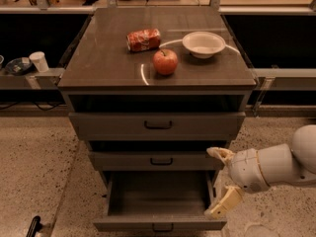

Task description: Close bottom drawer

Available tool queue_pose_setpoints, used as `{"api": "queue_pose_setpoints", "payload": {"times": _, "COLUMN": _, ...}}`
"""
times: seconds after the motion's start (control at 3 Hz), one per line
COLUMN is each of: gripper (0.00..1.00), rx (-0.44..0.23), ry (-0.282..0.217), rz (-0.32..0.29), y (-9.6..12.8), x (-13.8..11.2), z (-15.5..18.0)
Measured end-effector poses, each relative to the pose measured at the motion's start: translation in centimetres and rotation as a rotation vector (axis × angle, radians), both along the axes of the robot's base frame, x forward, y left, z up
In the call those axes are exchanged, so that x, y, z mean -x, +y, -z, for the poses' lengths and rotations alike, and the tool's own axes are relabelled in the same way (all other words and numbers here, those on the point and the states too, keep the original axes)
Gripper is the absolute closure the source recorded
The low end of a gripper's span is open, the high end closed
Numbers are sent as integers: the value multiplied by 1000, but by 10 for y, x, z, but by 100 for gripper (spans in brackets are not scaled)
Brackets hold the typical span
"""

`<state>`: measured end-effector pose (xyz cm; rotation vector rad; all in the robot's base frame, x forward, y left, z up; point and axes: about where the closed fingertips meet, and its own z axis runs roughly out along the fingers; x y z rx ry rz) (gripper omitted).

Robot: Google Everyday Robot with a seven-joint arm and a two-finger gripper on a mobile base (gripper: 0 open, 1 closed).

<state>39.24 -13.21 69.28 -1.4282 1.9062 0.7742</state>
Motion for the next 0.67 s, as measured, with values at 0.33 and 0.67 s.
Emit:
{"api": "queue_pose_setpoints", "payload": {"times": 0.33, "gripper": 0, "rx": 33, "ry": -79, "rz": -88, "y": 17, "x": 22, "z": 82}}
{"api": "queue_pose_setpoints", "payload": {"times": 0.67, "gripper": 0, "rx": 63, "ry": -201, "rz": -90, "y": 27, "x": 23, "z": 159}}
